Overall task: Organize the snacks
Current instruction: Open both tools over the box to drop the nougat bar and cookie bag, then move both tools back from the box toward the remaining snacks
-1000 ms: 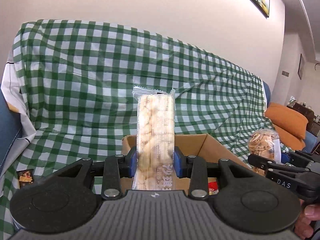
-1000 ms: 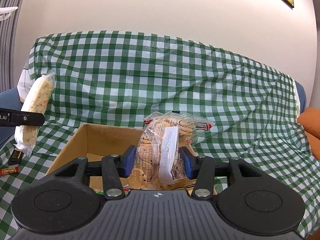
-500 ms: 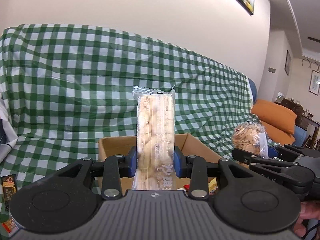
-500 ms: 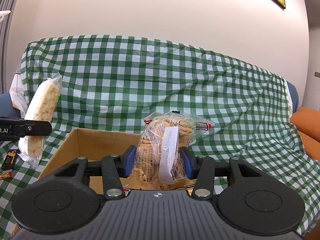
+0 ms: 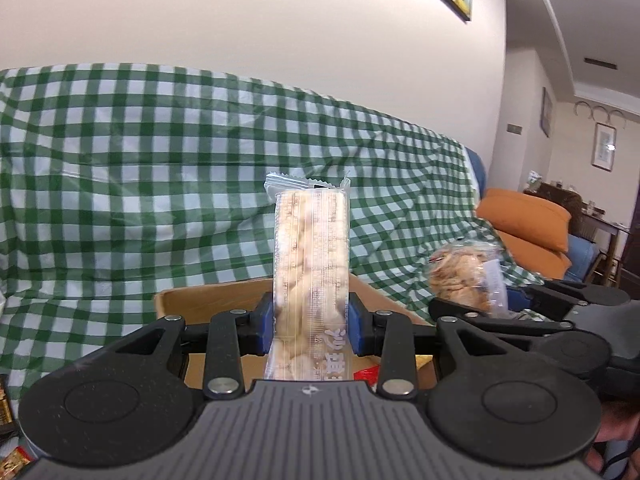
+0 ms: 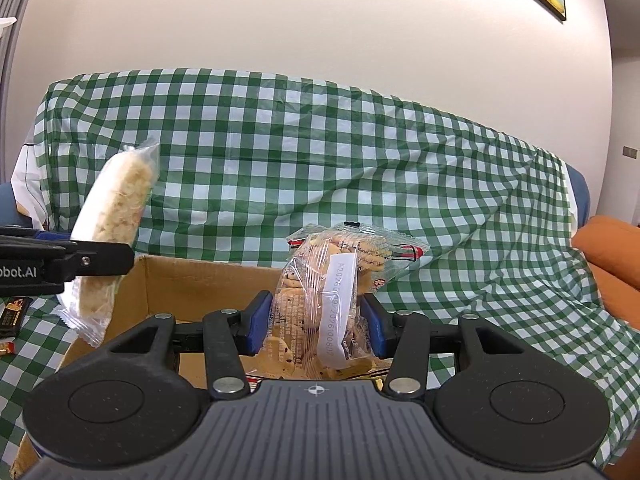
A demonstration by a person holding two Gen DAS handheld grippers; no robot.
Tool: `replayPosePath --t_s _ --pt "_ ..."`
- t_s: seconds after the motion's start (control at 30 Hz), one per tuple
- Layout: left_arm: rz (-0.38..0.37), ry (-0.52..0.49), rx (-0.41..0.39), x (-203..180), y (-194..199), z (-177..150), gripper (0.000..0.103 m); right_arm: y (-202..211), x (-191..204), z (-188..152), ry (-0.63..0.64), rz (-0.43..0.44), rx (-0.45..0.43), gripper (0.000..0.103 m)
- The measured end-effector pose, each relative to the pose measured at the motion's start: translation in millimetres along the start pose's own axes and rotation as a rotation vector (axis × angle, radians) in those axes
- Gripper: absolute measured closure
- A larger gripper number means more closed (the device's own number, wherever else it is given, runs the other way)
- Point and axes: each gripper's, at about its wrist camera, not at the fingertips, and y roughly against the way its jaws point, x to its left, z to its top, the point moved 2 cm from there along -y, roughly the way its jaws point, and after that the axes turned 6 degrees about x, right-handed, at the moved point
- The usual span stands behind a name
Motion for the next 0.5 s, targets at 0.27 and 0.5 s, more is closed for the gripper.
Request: replayPosePath --t_s 0.27,0.5 --pt "-0.006 0.071 0.045 12.9 -8.1 1.8 0.036 -5.9 6.1 -2.3 0.040 -0.057 0.019 0.015" --pt "0.059 0.101 0.083 31.7 -3.6 0.7 0.063 -8.0 7.5 -1.6 0.035 -0.040 0.029 0.015"
